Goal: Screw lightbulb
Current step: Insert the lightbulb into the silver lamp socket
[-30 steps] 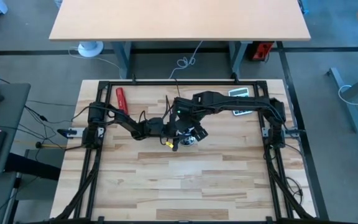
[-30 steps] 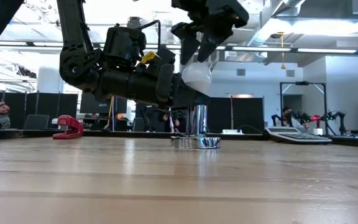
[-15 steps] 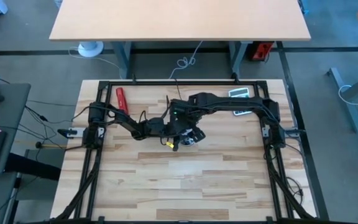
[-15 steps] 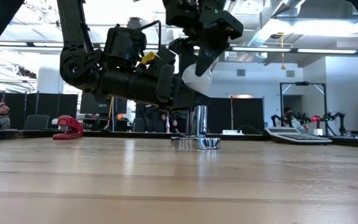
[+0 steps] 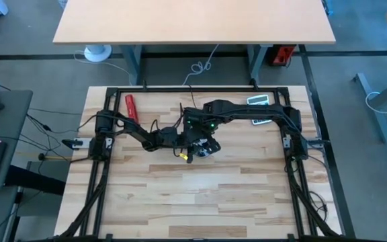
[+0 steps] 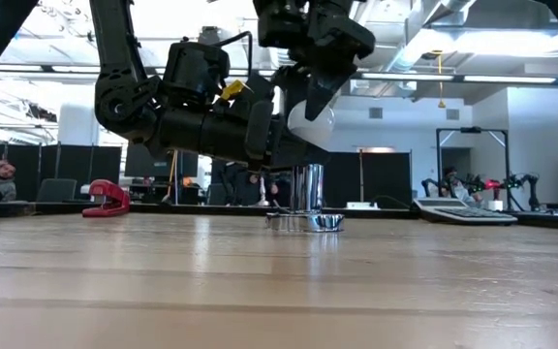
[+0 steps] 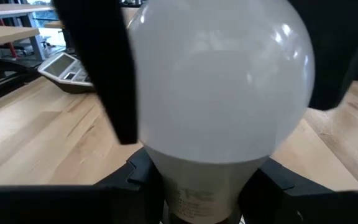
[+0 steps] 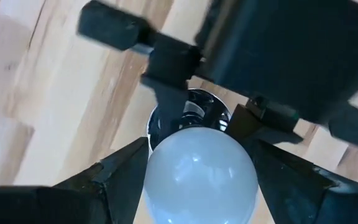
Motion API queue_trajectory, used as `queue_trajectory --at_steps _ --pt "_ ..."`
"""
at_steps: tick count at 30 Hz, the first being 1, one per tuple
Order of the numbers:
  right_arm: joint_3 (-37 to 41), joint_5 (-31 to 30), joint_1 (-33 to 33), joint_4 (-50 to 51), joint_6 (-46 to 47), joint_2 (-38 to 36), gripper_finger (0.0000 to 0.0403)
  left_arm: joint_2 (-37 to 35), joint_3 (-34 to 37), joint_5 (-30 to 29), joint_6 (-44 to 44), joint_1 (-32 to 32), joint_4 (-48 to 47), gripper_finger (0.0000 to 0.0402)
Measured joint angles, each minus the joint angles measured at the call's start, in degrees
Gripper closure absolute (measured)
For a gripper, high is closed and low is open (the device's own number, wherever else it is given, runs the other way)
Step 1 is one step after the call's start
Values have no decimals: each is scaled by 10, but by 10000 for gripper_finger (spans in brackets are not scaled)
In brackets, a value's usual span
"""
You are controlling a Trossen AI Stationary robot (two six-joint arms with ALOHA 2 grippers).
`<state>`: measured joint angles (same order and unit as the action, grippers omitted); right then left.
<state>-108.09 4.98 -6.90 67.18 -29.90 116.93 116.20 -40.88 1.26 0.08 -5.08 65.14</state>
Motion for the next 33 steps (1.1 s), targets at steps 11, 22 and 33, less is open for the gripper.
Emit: queue_trajectory --at_steps 11,22,33 --pt "3 5 -1 -65 237 3 118 0 0 0 1 0 1 256" --pt "2 -11 -8 -138 260 -82 118 0 0 -1 -2 0 0 256" --pt "315 -95 38 -433 363 -347 117 0 0 2 -3 0 4 256"
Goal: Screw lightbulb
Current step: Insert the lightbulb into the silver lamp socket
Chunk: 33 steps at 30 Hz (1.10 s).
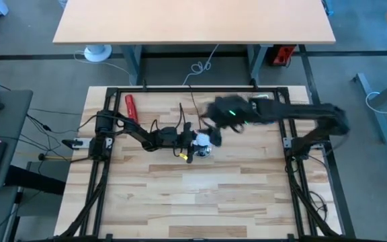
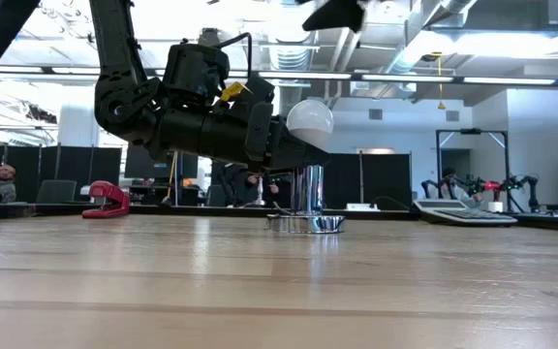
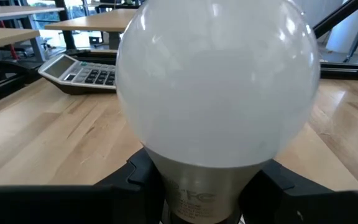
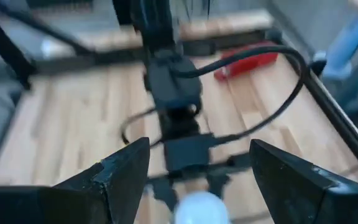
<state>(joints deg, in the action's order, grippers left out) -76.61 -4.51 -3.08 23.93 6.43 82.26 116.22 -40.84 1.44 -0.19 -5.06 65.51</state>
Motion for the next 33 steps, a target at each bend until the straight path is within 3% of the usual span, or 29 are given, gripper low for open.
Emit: queue_trajectory --at_steps 3,6,9,12,16,24,28,33 --pt "182 -27 19 -231 37 -75 117 0 0 0 4 0 0 256" --pt "344 -38 28 -513 40 -95 117 0 0 1 8 0 0 256" --pt "442 -35 28 -743 37 -68 117 0 0 1 9 0 0 256" --pt "486 -36 21 -844 41 -26 117 0 0 2 9 0 0 256" --pt "489 -28 18 -862 44 19 117 0 0 2 9 0 0 256" --pt "488 23 -17 -742 18 33 117 -1 0 3 8 0 -6 256" --pt "479 119 -55 -732 8 33 117 -1 0 3 8 0 -5 256" --pt "447 240 -95 -644 -29 32 117 -1 0 4 8 0 -6 256"
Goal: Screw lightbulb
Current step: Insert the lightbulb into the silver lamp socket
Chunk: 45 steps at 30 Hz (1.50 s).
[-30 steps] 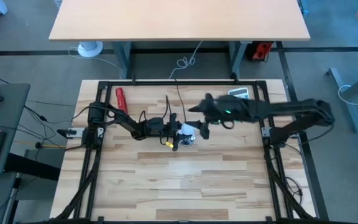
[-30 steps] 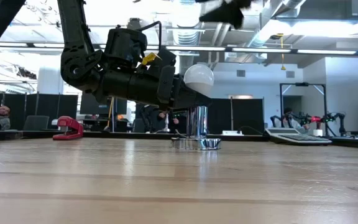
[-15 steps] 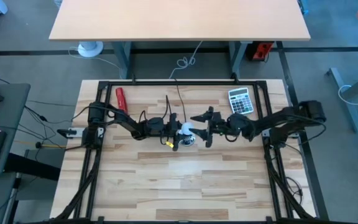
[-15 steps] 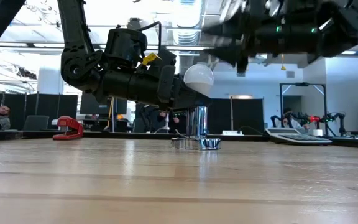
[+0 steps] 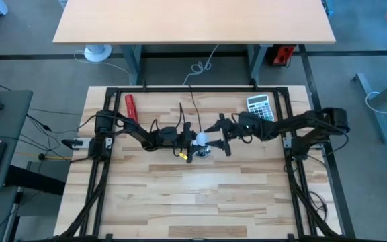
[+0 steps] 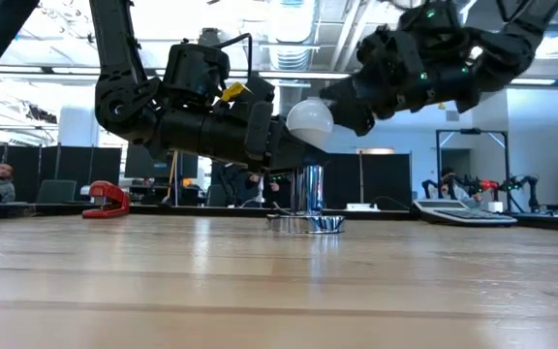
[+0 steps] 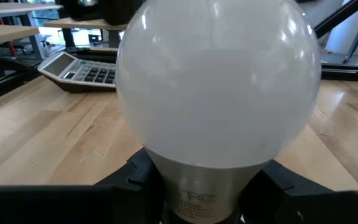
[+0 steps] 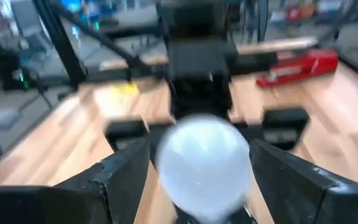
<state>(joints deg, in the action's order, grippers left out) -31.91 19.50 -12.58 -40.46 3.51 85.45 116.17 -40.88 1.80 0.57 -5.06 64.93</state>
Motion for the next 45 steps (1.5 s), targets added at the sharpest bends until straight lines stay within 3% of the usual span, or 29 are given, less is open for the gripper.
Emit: queue_trajectory --at_steps 7,12,25,35,45 --pt "-49 77 -38 104 -65 0 117 0 0 0 1 0 0 256" --pt "-60 107 -45 117 -92 2 117 0 0 0 6 0 0 256" --pt "-61 119 -52 117 -113 2 116 0 0 0 16 0 0 256" --pt "-122 150 -49 113 -118 86 116 0 1 0 19 0 0 256" --pt "-127 148 -59 180 -74 73 117 0 1 -1 21 1 -3 256"
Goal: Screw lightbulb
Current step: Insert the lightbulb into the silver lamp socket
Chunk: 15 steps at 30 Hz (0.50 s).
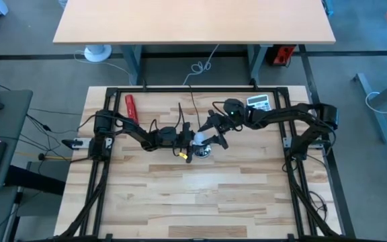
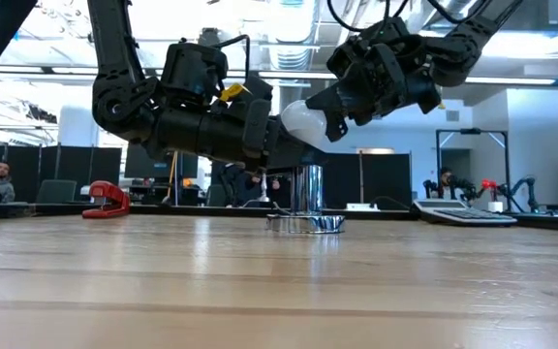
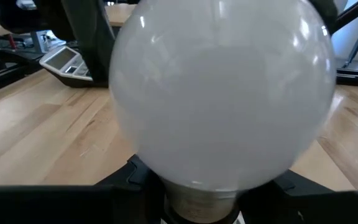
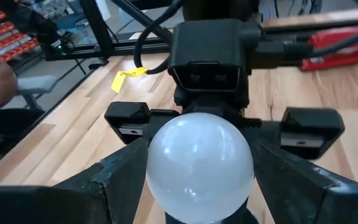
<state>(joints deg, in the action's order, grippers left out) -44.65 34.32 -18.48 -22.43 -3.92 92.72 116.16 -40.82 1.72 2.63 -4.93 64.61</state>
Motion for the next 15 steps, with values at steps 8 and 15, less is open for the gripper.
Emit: queue_trajectory --at_steps 8,15 --pt "0 -143 55 36 60 -16 117 0 0 2 -3 0 1 256" --pt "-1 -381 143 32 103 -16 117 0 0 2 -2 0 0 256"
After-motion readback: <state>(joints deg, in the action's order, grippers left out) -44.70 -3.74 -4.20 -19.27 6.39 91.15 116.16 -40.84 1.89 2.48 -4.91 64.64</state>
